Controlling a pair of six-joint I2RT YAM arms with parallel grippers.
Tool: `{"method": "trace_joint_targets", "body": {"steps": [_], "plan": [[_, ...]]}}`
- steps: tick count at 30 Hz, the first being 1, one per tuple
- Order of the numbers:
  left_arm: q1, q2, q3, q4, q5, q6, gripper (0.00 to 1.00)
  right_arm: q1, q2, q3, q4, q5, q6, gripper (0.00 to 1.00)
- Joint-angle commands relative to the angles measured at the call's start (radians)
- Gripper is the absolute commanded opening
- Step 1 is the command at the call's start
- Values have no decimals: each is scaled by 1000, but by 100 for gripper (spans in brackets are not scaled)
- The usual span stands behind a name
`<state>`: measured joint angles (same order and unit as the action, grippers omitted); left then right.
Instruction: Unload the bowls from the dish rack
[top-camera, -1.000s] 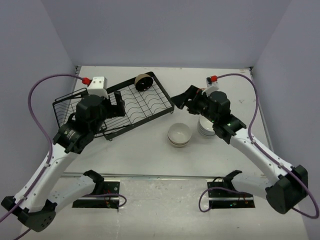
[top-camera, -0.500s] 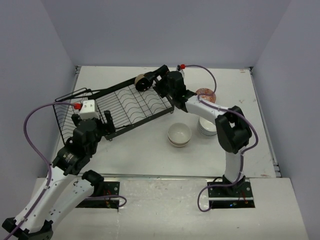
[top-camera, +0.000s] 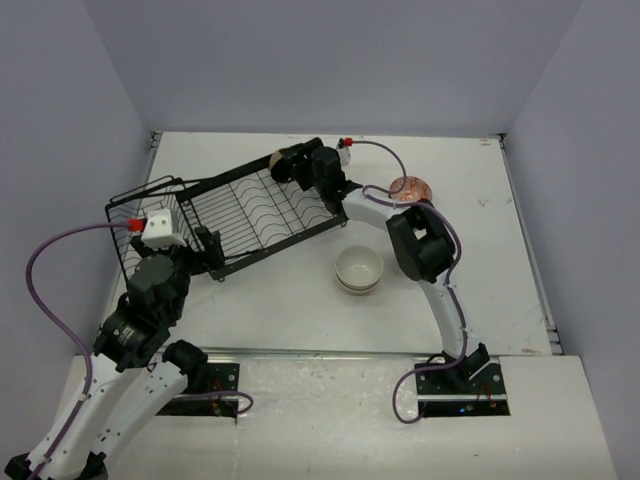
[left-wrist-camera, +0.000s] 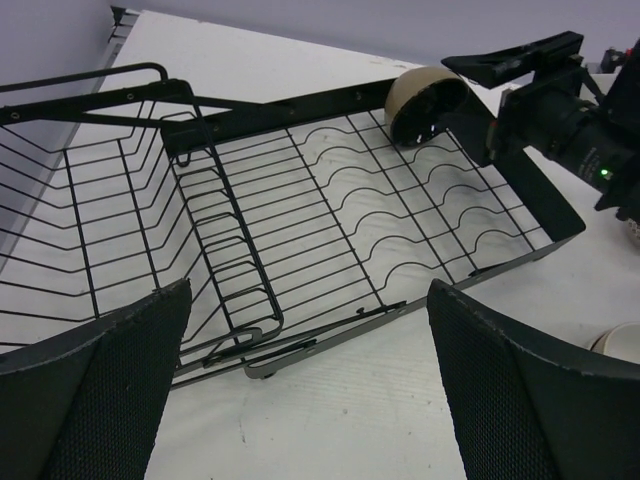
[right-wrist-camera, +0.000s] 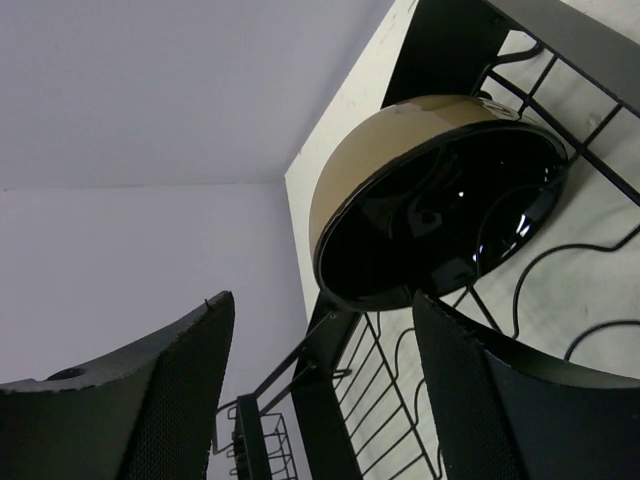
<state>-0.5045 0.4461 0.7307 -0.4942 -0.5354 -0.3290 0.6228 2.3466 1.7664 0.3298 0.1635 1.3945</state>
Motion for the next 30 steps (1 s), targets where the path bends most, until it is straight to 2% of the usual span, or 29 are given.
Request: {"method": "trace_joint_targets", "body": {"steps": [1,7,11,15,21,23,26,30], "plan": [[6,-17,-11,45,29,10,100,5,75,106,90,1,38,70],[4,-14,-14,52,64,13,100,6,164,241,66,4,-2,67],[4,-17,-14,52,75,15,100,6,207,295,60,11,-6,60],[4,-23,-16,54,77,16,100,8,223,291,101,5,-2,38],[4,-21,-16,57,86,19,100,14,214,234,169,-4,11,21],[4,-20,-16,55,87,19,100,12,221,231,181,-15,11,18],[4,-21,-17,55,87,19,100,9,229,220,202,-30,15,3],[4,-20,-17,54,87,21,100,9,230,199,274,-59,14,0]]}}
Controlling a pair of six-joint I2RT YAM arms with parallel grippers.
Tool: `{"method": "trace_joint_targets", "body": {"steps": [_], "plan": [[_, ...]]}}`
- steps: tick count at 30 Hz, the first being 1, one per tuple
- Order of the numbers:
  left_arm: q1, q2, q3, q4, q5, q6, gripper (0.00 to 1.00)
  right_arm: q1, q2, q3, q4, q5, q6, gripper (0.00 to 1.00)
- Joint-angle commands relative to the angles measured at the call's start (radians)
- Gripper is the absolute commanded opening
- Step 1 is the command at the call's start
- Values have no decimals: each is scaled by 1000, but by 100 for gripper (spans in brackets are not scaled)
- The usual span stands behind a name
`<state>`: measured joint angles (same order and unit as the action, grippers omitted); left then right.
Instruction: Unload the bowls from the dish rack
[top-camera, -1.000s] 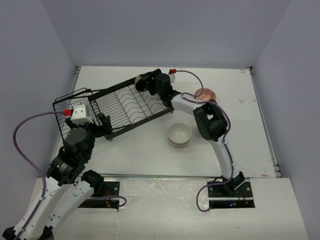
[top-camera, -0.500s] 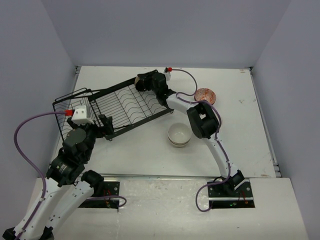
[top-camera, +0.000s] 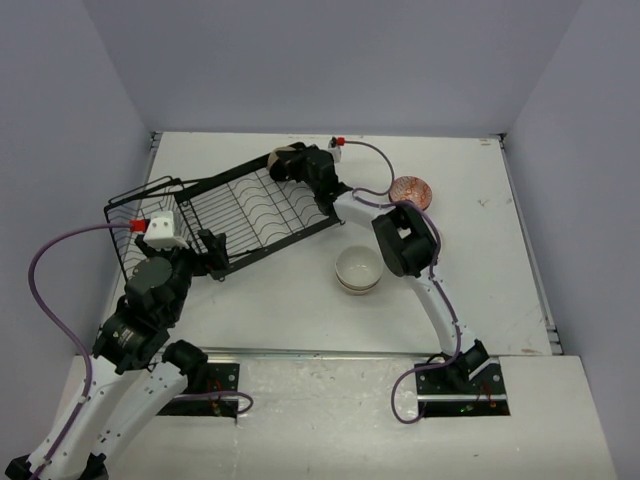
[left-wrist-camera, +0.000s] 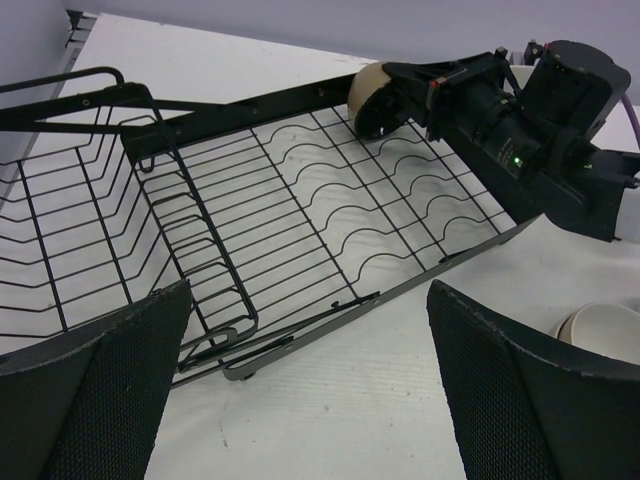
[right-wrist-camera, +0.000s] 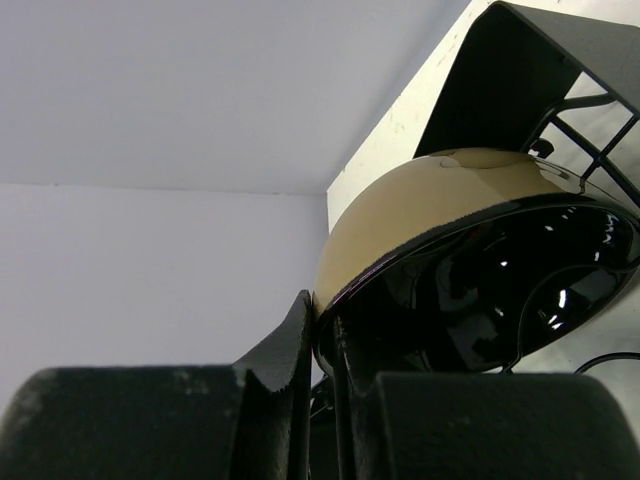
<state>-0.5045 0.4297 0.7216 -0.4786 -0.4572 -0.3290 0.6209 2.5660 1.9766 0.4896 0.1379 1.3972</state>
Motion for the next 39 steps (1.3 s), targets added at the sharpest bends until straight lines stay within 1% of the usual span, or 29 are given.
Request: {"method": "trace_joint_targets", "body": {"steps": [1,5,10,13,17,23,26,34,39], "plan": [[4,-2,-8,38,11,21,100,10,13,-25,135,-53,10,0],[4,1,-10,41,15,24,100,-4,29,-45,320,-133,-29,0],[4,4,-11,43,20,25,100,-18,22,-91,452,-191,-87,0],[4,6,-11,44,20,27,100,-26,43,-84,547,-256,-73,0],[6,6,-13,46,18,28,100,-33,66,-62,627,-305,-55,0],[6,9,-13,46,15,30,100,-36,57,-59,682,-343,-44,0],[6,11,-13,46,14,30,100,-38,28,-71,699,-379,-47,0],[9,9,-13,44,6,30,100,-43,-125,-142,713,-486,-95,0],[15,7,-13,44,-1,28,100,-43,-205,-200,718,-515,-113,0]]}}
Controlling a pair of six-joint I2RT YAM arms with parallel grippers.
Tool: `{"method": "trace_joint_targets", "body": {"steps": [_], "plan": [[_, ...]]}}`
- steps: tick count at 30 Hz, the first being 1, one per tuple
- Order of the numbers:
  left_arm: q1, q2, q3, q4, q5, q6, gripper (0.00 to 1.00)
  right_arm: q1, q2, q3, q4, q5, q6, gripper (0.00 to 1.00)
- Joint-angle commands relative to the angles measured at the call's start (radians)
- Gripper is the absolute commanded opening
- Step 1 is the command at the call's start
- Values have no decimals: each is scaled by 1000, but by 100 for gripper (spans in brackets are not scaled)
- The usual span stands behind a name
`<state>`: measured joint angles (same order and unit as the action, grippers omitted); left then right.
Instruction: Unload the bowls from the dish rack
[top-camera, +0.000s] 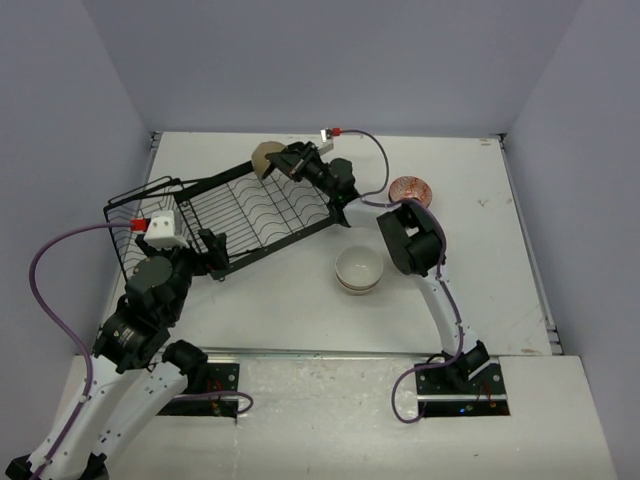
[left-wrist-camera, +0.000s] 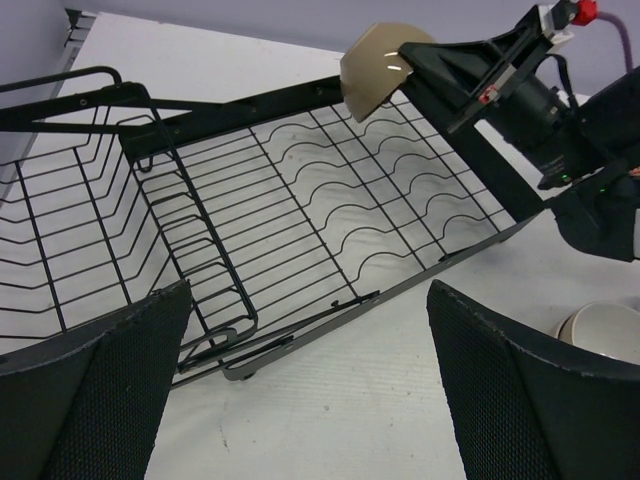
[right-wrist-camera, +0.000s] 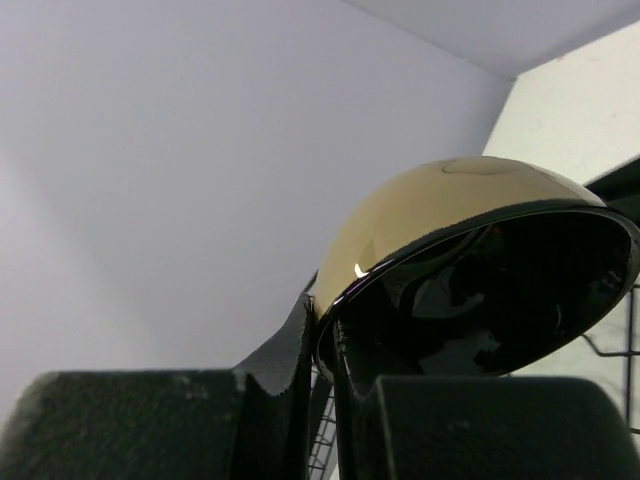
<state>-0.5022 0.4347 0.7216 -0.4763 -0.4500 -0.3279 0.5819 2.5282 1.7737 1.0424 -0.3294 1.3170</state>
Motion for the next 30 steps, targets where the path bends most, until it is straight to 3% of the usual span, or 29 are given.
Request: {"method": "trace_joint_targets", "body": {"steps": [1,8,16,30], "plan": [[14,2,-13,41,-9,27,100,-4,-190,-3,163,-53,-35,0],[19,-5,-10,36,-27,23,100,-8,-282,-40,153,-121,-42,0],[24,-27,-5,27,-72,15,100,-8,-525,-195,7,-184,-214,0],[39,-63,-10,22,-93,9,100,-8,-1124,-819,-160,-91,-478,0]]}}
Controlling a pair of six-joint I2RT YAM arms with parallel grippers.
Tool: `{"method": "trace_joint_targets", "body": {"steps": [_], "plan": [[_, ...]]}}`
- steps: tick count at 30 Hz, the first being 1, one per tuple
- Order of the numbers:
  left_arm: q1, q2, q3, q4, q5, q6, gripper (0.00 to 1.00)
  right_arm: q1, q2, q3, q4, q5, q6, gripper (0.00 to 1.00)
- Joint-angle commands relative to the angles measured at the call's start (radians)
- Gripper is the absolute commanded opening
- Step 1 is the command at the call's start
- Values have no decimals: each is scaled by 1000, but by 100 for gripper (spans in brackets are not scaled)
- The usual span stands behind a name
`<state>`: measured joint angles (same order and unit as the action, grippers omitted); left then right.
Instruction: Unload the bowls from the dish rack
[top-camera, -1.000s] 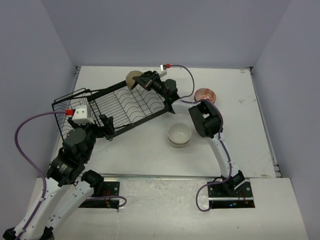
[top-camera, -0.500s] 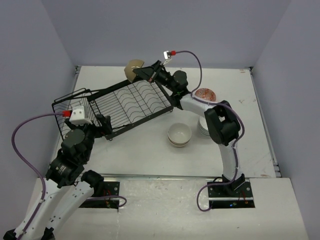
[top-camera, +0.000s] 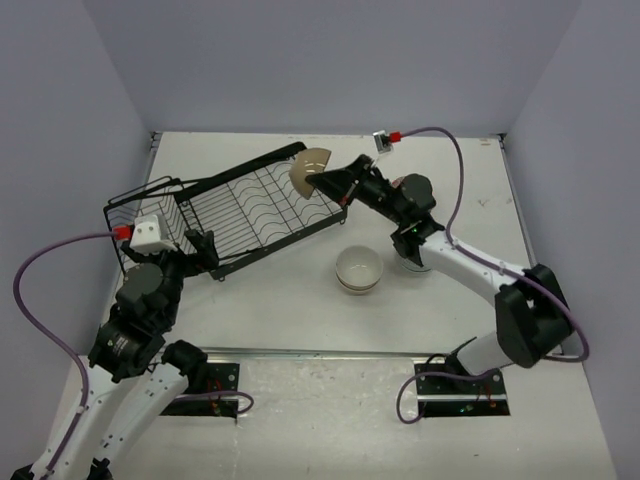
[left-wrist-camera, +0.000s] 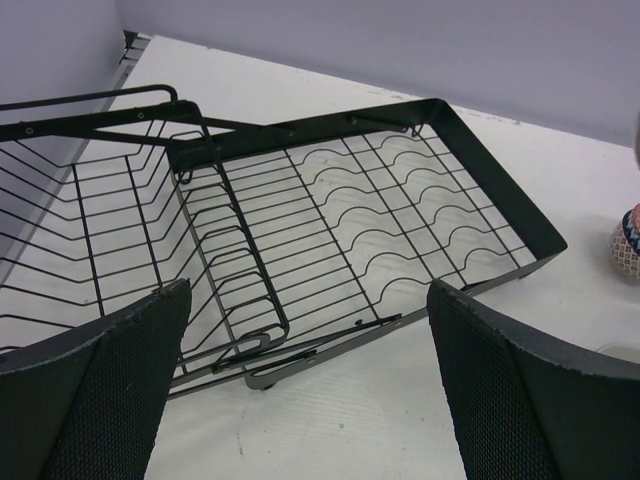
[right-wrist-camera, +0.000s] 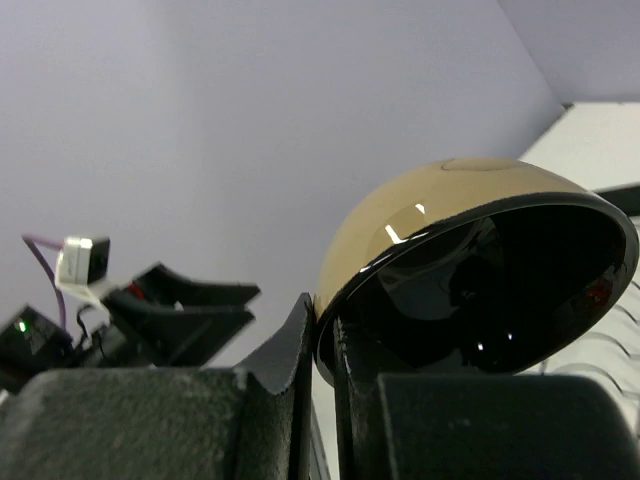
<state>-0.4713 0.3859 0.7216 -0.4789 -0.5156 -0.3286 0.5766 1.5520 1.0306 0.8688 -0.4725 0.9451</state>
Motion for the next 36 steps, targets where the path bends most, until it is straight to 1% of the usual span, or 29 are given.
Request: {"method": "trace_joint_targets", "body": {"steps": [1,2,3,4,5,6,7,9,10,12,13,15,16,18,19,21,22,23,24,26,27,31,36], "plan": [[10,-19,-10,25,-29,10,100,-3,-189,-105,-57,60,-132,0],[10,-21,-10,23,-32,8,100,-4,-282,-160,-114,78,-191,0],[10,-22,-10,23,-34,8,100,-4,-330,-187,-172,125,-218,0],[10,-28,-10,22,-34,7,100,-3,-380,-226,-297,155,-241,0],[11,-33,-11,20,-35,7,100,-4,-474,-239,-420,213,-270,0],[11,-33,-11,20,-37,5,100,-3,-522,-260,-421,213,-293,0],[11,-36,-11,22,-37,5,100,-3,-567,-279,-517,231,-322,0],[14,-38,-11,22,-38,5,100,-3,-672,-279,-634,247,-377,0],[17,-38,-10,22,-37,5,100,-3,-703,-279,-728,264,-397,0],[23,-39,-10,23,-32,5,100,-3,-774,-274,-815,282,-430,0],[26,-41,-10,25,-32,5,100,-4,-789,-261,-914,305,-443,0],[31,-44,-10,23,-34,3,100,-3,-813,-244,-1008,336,-479,0],[31,-47,-10,23,-34,3,100,-3,-819,-221,-1090,351,-506,0],[33,-47,-11,23,-31,3,100,-3,-810,-192,-1169,353,-531,0],[33,-47,-11,23,-31,3,100,-4,-788,-155,-1235,353,-543,0],[37,-45,-11,23,-24,3,100,-1,-753,-109,-1304,353,-580,0],[39,-44,-11,25,-21,5,100,0,-709,-62,-1371,351,-610,0],[40,-44,-11,25,-17,5,100,2,-684,-37,-1402,350,-626,0],[42,-47,-13,26,-14,5,100,6,-660,12,-1463,357,-637,0],[45,-48,-14,28,-8,7,100,35,-580,66,-1524,382,-667,0],[45,-51,-14,29,-4,7,100,49,-557,106,-1562,432,-672,0],[45,-58,-14,29,-3,7,100,120,-434,181,-1616,514,-687,0],[45,-71,-16,30,-1,7,100,166,-330,224,-1628,540,-690,0]]}}
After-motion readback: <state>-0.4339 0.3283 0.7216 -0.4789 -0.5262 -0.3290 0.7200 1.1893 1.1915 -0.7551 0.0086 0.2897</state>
